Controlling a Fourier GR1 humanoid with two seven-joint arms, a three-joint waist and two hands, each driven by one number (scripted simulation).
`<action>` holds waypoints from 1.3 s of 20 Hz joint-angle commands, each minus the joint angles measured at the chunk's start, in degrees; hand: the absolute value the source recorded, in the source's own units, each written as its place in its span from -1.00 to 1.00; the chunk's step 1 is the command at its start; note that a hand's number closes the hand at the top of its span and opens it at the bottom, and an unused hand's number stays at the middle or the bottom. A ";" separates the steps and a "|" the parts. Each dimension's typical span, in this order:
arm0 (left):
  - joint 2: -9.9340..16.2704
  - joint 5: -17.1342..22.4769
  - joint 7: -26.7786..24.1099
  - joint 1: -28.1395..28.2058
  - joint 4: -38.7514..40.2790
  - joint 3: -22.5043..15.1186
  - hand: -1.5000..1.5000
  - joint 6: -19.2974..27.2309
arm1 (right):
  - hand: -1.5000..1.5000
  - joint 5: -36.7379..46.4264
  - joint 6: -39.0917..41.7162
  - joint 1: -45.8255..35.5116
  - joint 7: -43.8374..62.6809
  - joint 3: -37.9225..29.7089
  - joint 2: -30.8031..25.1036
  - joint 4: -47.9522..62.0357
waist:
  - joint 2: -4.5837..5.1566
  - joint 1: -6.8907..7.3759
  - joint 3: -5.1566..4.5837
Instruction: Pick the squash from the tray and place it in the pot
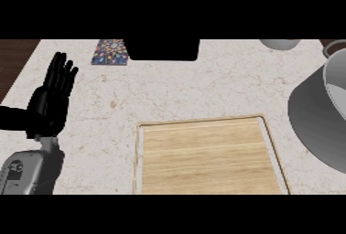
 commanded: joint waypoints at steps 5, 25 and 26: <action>-1.95 -2.07 -0.05 -1.61 0.64 -1.53 0.00 1.20 | 1.00 7.15 -2.68 -14.26 -10.90 4.14 -2.45 27.82 | 0.02 0.05 0.02; -1.95 -1.60 2.02 -1.59 -0.50 -0.61 0.00 1.34 | -1.00 -4.74 20.64 -27.06 -18.39 0.38 -0.70 48.38 | -0.19 -0.28 0.02; -0.44 -0.79 -1.91 -0.42 2.19 1.24 0.00 -0.90 | -1.00 -6.78 22.54 -28.00 -16.40 -1.33 -1.16 49.10 | -0.08 -0.47 -0.05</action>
